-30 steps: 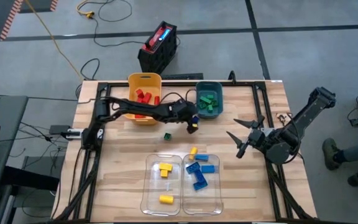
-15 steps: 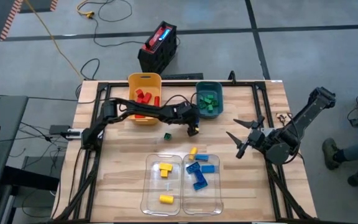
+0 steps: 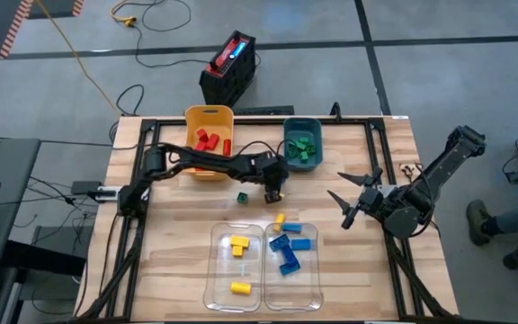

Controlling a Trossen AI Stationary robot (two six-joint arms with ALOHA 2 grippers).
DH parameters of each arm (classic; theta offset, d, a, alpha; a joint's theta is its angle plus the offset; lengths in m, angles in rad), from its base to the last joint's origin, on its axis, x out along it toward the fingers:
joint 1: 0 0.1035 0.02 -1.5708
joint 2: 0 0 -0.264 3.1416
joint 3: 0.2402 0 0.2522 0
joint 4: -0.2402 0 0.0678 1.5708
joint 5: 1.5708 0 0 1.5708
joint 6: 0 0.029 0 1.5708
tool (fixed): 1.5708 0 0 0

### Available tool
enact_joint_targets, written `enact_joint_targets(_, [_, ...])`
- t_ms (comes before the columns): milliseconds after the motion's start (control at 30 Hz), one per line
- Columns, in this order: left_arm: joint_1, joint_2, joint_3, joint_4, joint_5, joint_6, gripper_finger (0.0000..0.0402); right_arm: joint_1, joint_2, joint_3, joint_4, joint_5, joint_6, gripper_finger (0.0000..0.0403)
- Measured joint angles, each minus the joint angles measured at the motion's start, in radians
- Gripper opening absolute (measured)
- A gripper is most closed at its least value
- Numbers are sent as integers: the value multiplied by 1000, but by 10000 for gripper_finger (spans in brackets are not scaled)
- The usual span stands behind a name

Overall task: Sort blocks
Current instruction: Put the blue game piece into the right transparent bin

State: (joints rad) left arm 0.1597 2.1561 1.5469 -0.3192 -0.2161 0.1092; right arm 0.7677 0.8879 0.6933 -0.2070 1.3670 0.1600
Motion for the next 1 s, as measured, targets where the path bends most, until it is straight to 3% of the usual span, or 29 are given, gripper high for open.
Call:
enact_joint_targets(267, [-57,-154,0,-131,-44,-1,136,0,0,0,-1,0,1,282])
enact_joint_targets(433, [-188,-227,2,-127,-18,64,136,0,0,0,-1,0,5,282])
enact_joint_targets(633, [-361,-244,1,-111,-13,152,137,-2,0,0,1,0,8,282])
enact_joint_targets(733, [-422,-239,1,-83,63,161,138,-10,0,0,11,0,8,282])
enact_joint_targets(1000, [-468,-218,1,-11,121,145,139,-11,0,0,29,0,9,282])
